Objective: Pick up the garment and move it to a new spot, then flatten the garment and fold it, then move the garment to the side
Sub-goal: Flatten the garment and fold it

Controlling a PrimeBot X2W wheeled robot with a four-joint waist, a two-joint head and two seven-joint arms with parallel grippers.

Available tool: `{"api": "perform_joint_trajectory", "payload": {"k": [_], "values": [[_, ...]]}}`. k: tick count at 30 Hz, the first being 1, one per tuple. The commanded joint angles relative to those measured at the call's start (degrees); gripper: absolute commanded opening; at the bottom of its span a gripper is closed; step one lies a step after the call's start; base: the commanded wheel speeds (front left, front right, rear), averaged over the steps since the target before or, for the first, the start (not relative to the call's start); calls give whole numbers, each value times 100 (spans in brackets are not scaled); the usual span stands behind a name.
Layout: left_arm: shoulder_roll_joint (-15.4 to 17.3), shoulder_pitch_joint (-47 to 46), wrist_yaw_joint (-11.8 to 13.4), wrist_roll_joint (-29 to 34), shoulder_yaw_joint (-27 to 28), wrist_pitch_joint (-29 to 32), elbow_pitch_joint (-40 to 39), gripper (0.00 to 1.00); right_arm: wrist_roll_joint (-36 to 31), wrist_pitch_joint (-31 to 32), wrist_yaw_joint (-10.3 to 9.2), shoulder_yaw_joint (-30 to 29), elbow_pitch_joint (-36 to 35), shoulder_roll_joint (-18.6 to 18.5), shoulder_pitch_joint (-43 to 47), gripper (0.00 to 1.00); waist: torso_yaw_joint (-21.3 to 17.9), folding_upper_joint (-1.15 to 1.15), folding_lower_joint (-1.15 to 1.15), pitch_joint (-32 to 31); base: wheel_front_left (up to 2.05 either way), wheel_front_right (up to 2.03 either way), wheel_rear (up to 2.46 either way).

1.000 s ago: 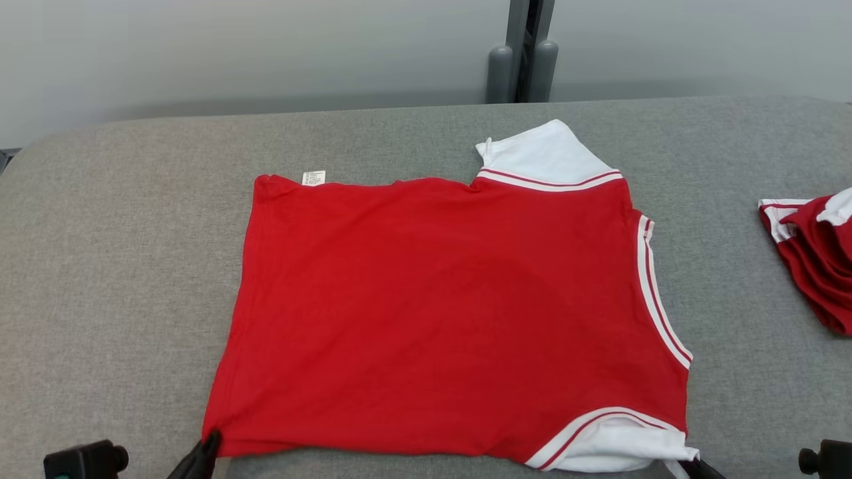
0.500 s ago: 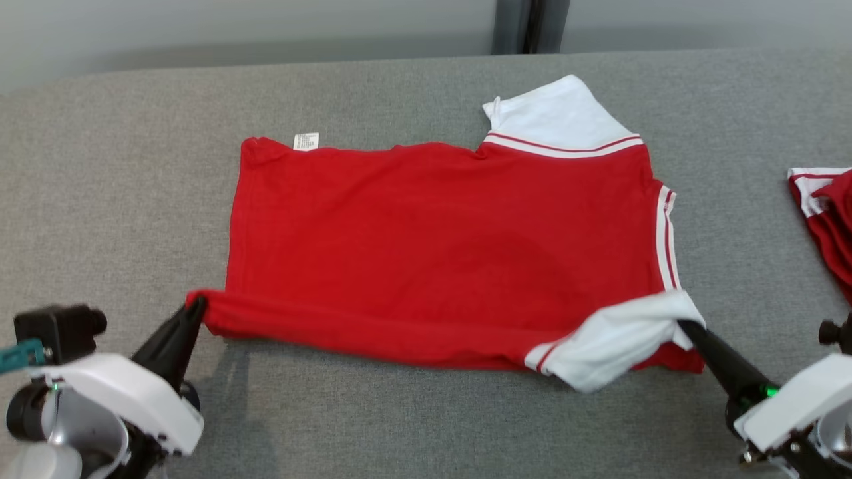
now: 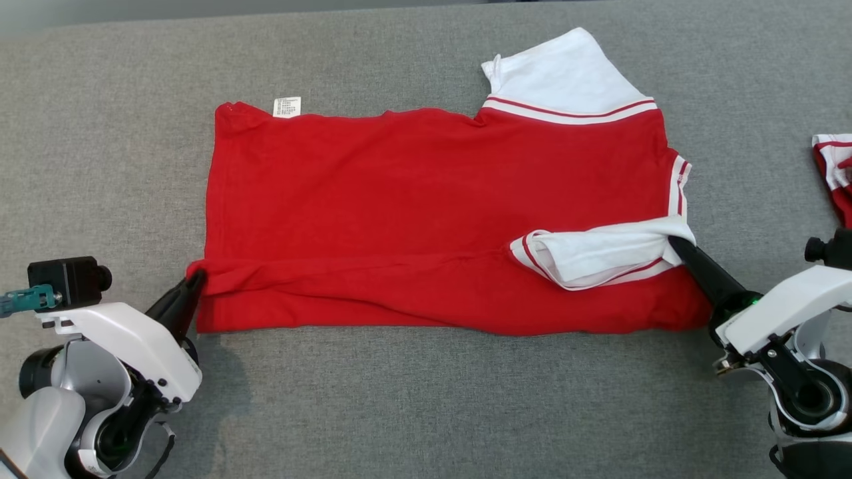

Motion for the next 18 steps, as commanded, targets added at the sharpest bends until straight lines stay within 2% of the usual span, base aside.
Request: {"api": "perform_joint_trajectory", "payload": {"k": [1, 2, 3, 4, 5, 10, 18], "values": [[-32, -113, -63, -60, -5, 0, 40, 0, 30, -74, 3, 37, 21, -65, -82, 0, 11, 0, 0, 25, 0, 0, 0], [-66, -138, -95, -74, -9, -29, 72, 0, 49, -128, 3, 64, 64, -89, -109, 11, 18, 0, 0, 37, 0, 0, 0], [-82, -138, -129, -88, -17, -47, 119, 27, 58, -206, 3, 93, 93, -120, -131, 48, 26, 0, 0, 45, 0, 0, 0], [-98, -123, -155, -97, -26, -75, 167, 63, 84, -268, 3, 126, 118, -143, -134, 89, 33, 0, 0, 46, 0, 0, 0], [-126, -113, -178, -109, -10, -135, 188, 100, 98, -326, 3, 176, 111, -157, -110, 100, 38, 0, 0, 41, 0, 0, 0], [-312, 90, -68, 62, 212, -853, 168, 100, -2, -982, 3, 253, -210, -292, 224, 100, 68, 0, 0, -56, 0, 0, 0], [-530, 570, 542, 736, 571, -2346, -374, 100, -952, -2625, 3, 379, -1064, -328, 855, 100, 56, 0, 0, -273, 0, 0, 0]]}}
